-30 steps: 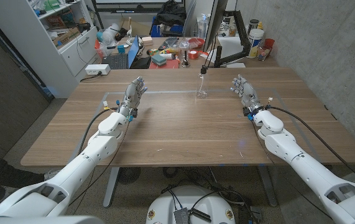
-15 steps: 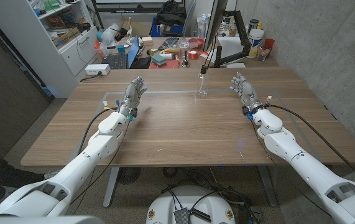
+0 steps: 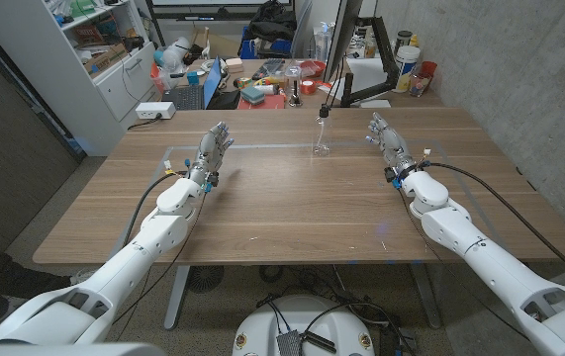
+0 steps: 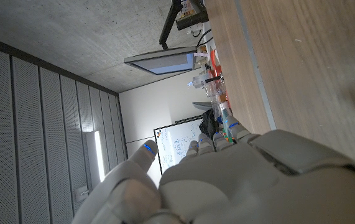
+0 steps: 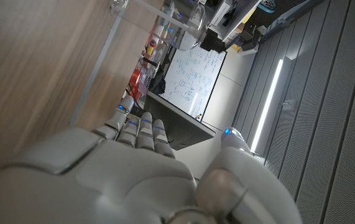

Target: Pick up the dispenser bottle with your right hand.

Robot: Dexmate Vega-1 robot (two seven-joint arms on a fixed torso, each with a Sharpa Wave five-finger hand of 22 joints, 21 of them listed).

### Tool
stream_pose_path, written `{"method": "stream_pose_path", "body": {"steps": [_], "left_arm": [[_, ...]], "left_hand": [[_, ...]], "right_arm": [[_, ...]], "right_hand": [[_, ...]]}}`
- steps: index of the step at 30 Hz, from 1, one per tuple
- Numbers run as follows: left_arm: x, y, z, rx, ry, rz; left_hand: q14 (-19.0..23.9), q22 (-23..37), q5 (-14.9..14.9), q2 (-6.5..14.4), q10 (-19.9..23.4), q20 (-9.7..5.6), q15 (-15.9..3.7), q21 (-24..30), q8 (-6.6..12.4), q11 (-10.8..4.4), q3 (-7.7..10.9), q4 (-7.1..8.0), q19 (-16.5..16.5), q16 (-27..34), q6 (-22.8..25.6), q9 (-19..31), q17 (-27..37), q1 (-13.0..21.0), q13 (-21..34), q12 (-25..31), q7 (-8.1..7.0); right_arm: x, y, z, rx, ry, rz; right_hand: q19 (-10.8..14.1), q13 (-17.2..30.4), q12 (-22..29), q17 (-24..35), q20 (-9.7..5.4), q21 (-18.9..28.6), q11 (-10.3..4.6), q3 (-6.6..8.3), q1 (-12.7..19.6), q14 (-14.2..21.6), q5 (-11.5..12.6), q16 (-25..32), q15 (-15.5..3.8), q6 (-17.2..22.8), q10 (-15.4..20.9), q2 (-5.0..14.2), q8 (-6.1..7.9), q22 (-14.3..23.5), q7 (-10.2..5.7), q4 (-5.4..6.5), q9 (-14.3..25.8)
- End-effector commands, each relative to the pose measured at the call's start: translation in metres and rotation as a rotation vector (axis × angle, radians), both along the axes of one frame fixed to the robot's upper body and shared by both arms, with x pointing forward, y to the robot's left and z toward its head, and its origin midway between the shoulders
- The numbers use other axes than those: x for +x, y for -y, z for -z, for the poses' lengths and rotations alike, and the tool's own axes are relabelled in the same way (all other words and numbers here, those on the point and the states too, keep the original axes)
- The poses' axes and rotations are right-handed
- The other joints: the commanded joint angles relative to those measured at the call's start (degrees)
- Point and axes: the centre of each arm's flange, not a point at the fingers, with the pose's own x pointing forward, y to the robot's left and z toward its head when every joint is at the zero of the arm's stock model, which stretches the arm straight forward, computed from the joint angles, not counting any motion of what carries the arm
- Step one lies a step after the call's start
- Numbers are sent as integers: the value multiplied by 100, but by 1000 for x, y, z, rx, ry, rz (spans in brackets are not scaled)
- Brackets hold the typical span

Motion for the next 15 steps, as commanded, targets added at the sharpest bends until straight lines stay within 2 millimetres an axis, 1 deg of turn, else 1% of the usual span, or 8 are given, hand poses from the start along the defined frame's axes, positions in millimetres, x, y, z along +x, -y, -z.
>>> {"method": "stream_pose_path", "body": {"steps": [1, 8, 15], "left_arm": [[-1, -1, 3, -1, -4, -3], [-2, -1, 4, -2, -5, -4], [-2, -3, 4, -3, -5, -7]], "left_hand": [[-357, 14, 38, 624, -37, -401, -10, 15, 24, 14, 37, 0, -381, 33, -174, 32, 7, -7, 29, 25, -10], [-355, 14, 37, 622, -41, -394, -4, 12, 23, 13, 36, 0, -385, 34, -178, 32, 8, -7, 29, 24, -8], [-352, 14, 37, 620, -42, -391, -4, 12, 25, 15, 36, -1, -380, 35, -177, 32, 8, -7, 29, 24, -6]], "right_arm": [[-2, -5, -5, -49, 13, 32], [-3, -9, -8, -84, 21, 59], [-4, -12, -12, -112, 24, 91]], "right_hand": [[24, 9, -24, 20, -171, -57, 27, 15, 58, -21, 33, -10, 64, -44, -44, -68, -22, 13, 147, -69, 31], [30, 11, -34, 21, -142, -109, 65, -2, 148, -52, 48, -14, 95, -107, -96, -135, -21, 13, 178, -147, 33], [44, 12, -29, 22, -140, -136, 84, -12, 202, -53, 58, -10, 106, -127, -102, -176, -13, 14, 201, -193, 34]]}}
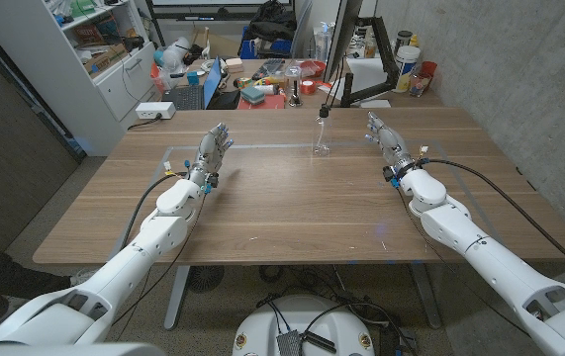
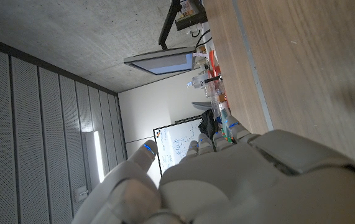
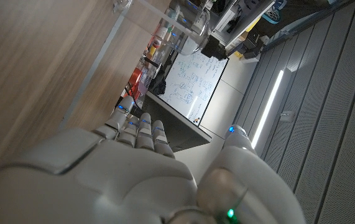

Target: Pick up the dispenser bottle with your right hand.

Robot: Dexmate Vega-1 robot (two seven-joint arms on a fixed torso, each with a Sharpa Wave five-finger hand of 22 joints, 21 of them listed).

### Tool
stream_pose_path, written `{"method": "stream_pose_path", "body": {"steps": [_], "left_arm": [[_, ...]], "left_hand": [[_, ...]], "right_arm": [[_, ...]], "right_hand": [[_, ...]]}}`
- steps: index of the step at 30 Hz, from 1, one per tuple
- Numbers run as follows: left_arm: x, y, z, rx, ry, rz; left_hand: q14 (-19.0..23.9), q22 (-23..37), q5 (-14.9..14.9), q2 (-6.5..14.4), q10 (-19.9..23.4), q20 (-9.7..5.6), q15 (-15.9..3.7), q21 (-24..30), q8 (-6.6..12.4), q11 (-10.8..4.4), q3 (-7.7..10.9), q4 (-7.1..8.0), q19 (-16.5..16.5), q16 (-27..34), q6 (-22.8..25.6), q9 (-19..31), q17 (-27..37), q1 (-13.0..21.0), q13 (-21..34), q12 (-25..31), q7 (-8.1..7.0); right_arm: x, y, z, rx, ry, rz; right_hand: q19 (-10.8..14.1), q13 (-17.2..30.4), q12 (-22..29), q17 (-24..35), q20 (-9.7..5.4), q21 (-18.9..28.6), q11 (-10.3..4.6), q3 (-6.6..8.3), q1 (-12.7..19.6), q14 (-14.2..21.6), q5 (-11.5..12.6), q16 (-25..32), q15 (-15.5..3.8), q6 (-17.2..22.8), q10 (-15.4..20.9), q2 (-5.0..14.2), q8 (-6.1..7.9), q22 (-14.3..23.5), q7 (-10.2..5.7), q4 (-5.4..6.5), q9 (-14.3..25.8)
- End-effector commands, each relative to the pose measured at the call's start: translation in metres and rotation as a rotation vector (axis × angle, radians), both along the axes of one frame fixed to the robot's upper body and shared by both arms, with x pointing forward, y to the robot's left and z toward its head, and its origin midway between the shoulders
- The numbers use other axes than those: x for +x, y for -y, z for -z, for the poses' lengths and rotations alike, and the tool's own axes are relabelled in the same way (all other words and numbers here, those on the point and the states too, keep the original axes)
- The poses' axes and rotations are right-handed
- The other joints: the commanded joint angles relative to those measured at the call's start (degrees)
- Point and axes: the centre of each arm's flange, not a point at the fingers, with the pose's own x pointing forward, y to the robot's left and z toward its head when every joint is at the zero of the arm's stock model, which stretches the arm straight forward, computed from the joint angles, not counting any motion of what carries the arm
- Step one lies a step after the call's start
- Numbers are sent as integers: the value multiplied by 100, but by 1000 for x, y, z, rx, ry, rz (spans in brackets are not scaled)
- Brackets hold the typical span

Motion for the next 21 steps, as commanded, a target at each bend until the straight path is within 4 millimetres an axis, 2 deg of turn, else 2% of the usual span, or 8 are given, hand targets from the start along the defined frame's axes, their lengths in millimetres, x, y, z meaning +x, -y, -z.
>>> {"method": "stream_pose_path", "body": {"steps": [1, 21], "left_arm": [[0, -2, 2, -3, -4, -4], [3, -4, 2, -8, -7, -1]], "left_hand": [[-355, 14, 37, 620, -41, -399, -14, 11, 26, 11, 36, -1, -382, 33, -176, 32, 8, -7, 29, 25, -7], [-357, 13, 37, 619, -51, -391, -9, 2, 26, 13, 36, -2, -388, 32, -183, 32, 7, -6, 29, 23, -10]], "right_arm": [[-2, -6, -6, -58, 9, 59], [-5, -18, -17, -131, 28, 131]], "right_hand": [[50, 13, 5, 22, -137, -18, 24, 2, 79, -4, 61, -10, 54, -67, -37, -49, -11, 14, 200, -45, 6], [136, 16, 28, 23, -108, -92, 43, -28, 263, 35, 110, 9, 88, -58, -24, -162, 25, 14, 251, -186, 8]]}}
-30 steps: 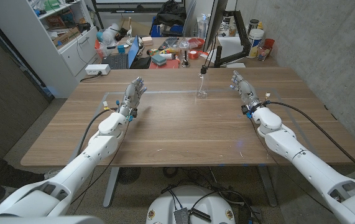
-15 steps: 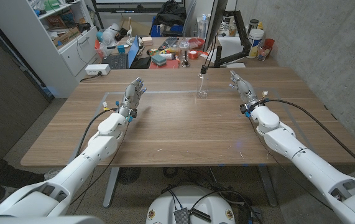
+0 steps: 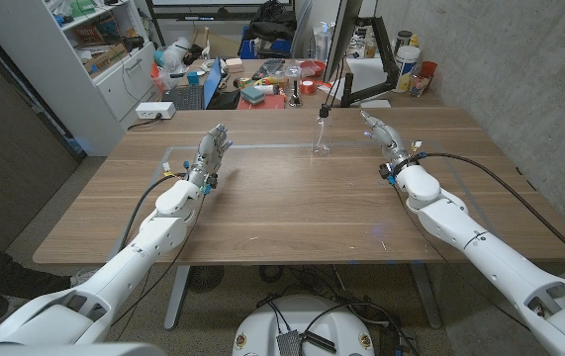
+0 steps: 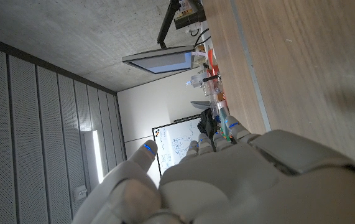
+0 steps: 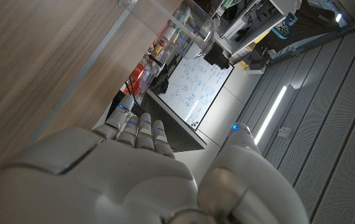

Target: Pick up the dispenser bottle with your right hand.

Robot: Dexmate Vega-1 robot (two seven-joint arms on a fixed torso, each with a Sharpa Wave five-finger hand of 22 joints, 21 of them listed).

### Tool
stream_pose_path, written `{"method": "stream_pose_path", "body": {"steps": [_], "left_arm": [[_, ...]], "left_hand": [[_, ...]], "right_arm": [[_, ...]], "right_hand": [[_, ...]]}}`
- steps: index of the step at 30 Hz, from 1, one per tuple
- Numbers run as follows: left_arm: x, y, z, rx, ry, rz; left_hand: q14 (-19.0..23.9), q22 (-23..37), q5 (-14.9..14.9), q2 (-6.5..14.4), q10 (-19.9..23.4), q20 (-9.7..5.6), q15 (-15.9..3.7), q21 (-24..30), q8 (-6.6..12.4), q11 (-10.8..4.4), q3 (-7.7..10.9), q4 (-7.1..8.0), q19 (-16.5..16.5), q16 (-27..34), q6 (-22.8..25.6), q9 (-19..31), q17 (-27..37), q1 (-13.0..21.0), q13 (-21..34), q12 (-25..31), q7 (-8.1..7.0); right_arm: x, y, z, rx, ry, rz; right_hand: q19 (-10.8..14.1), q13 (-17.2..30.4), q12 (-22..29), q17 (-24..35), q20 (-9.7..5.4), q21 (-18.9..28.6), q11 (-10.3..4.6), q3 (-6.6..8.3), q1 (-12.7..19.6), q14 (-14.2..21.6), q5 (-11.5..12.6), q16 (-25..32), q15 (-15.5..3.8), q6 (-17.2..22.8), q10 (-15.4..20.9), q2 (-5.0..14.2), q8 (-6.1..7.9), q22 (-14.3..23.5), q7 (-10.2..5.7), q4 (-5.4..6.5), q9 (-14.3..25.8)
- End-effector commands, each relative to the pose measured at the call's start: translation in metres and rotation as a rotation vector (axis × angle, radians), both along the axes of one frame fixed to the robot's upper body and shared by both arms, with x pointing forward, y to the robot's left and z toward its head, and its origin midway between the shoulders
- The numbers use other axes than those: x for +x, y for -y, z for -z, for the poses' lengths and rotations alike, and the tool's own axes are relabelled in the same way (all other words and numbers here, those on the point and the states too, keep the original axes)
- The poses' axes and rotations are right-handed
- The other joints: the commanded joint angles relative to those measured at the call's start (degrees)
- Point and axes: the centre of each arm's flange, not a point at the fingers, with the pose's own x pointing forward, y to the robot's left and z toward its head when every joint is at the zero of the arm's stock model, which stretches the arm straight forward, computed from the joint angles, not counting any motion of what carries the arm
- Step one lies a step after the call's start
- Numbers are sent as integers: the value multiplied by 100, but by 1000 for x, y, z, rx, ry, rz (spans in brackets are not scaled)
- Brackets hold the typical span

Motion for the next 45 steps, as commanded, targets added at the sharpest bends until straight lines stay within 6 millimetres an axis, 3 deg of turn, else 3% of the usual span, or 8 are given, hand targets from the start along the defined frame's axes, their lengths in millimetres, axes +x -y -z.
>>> {"method": "stream_pose_path", "body": {"steps": [1, 45], "left_arm": [[2, -2, 0, -4, -2, 2], [6, -11, 1, -15, -4, 3]], "left_hand": [[-359, 13, 37, 619, -51, -392, -5, 3, 26, 14, 36, -2, -385, 32, -183, 33, 21, -6, 29, 23, -6], [-358, 14, 37, 620, -42, -384, 6, -5, 27, 2, 36, 0, -377, 33, -198, 33, 21, -8, 29, 29, -4]], "right_arm": [[-2, -8, -7, -46, 15, 47], [-3, -49, -24, -211, 61, 115]], "right_hand": [[45, 17, 27, 23, -73, -29, 39, 23, 94, -4, 39, 11, 47, -17, -27, 8, 26, 15, 295, -55, 9], [-15, 19, -34, 27, -23, -271, 99, -63, 344, -202, 135, -33, 111, -162, -297, -92, 13, 24, 329, -203, 15]]}}
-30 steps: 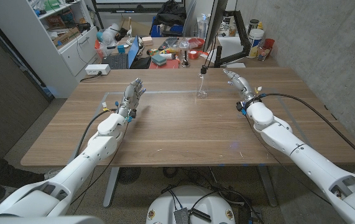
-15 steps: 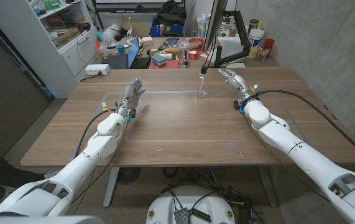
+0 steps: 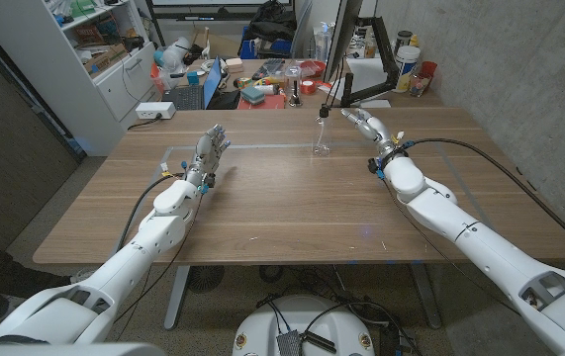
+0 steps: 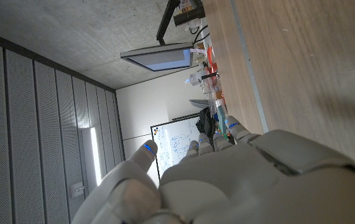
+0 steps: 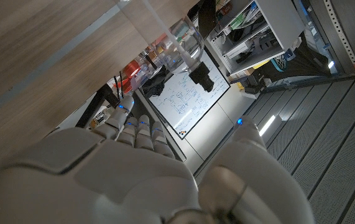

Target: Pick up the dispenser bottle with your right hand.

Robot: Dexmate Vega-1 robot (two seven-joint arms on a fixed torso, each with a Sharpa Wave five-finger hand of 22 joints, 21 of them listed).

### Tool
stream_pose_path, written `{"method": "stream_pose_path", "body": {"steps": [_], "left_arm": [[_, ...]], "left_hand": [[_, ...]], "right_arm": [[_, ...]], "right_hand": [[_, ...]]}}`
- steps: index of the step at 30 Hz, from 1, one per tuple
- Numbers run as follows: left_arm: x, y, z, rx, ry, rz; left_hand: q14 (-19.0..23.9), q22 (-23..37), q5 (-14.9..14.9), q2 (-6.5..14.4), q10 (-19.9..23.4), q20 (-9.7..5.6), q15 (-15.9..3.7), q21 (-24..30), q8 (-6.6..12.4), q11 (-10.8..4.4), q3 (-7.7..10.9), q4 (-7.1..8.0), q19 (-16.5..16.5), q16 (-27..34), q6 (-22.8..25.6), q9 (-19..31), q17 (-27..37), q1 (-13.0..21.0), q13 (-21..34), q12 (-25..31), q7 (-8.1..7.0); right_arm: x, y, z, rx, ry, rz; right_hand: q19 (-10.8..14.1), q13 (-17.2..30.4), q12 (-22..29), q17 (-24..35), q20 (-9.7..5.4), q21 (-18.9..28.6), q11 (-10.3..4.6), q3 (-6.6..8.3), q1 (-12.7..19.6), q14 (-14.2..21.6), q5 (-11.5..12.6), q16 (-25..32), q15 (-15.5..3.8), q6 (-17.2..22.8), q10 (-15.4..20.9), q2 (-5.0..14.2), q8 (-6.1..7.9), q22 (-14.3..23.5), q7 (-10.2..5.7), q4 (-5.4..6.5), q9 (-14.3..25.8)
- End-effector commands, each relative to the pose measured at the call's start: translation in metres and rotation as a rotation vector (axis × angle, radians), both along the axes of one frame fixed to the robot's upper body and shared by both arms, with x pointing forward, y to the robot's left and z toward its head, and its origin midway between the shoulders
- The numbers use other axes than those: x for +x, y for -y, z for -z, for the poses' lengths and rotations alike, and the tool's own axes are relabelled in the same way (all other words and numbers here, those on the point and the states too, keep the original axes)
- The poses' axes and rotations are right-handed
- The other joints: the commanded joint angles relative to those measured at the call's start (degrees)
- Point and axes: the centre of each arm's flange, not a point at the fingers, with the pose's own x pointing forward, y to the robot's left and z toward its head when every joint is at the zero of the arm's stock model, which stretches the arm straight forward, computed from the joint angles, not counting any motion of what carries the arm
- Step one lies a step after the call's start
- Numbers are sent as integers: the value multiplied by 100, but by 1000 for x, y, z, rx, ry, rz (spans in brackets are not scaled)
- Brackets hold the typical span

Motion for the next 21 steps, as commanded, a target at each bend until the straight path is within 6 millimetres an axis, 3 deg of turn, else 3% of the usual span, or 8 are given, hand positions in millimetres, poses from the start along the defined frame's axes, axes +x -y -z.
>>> {"method": "stream_pose_path", "body": {"steps": [1, 21], "left_arm": [[-2, -2, 0, 0, 2, -2], [-4, -3, 1, 2, 0, -6]], "left_hand": [[-358, 14, 37, 620, -48, -389, 2, -5, 28, -1, 36, 0, -376, 33, -197, 6, 6, -8, 30, 29, -9], [-357, 14, 38, 621, -43, -382, 4, -11, 29, 2, 36, 0, -378, 33, -196, 6, 6, -9, 30, 31, -5]], "right_arm": [[3, -13, -3, -36, 10, 14], [9, -27, -5, -92, 13, 35]], "right_hand": [[-44, 21, -3, 27, -57, -43, 11, 7, 63, -71, 60, -6, 22, -49, -77, 1, 10, 24, 311, -41, 17], [-71, 21, -1, 27, -46, -147, 44, -9, 180, -162, 101, -7, 63, -103, -160, 16, 14, 26, 352, -81, 22]]}}
